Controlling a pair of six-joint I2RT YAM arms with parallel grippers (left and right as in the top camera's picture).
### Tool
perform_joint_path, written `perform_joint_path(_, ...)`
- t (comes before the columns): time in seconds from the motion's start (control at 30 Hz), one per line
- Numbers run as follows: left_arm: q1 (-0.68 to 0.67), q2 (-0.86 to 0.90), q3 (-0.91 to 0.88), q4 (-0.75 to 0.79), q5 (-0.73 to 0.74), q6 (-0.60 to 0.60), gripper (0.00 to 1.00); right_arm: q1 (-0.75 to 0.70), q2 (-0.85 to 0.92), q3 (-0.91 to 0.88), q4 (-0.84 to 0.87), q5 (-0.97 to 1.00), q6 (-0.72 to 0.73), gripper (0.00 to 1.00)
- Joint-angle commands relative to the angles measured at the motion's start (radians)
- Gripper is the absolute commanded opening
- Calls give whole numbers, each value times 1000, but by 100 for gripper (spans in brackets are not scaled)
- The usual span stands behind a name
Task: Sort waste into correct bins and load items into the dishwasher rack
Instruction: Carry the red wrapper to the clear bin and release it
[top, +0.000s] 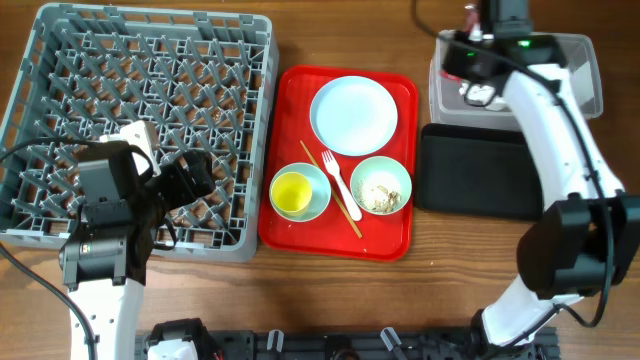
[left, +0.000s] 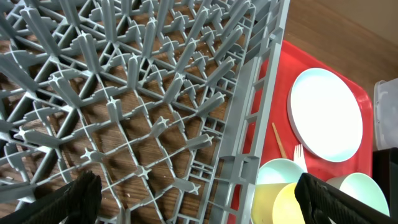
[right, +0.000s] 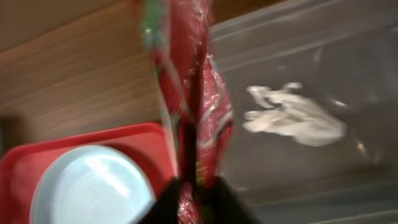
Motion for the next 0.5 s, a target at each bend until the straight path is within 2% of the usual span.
perform_joint_path(0.0,5,1,18,3,8,-13,100,-34,8,-9,34,-61,-27,73)
perform_joint_path(0.03,5,1,18,3,8,-13,100,-42,0,-8,47,-91,-60,90)
perform_joint_path(0.07,5,1,18,3,8,-13,100,-50,-14,-8,56,-119,-79,96)
perform_joint_path(0.23,5,1,18,3,8,-13,100,-46,-142,-8,-76,-271,-169,100)
perform_joint_path(0.47,5,1,18,3,8,-13,100,27,-172,-18,-352,-298,-167,100)
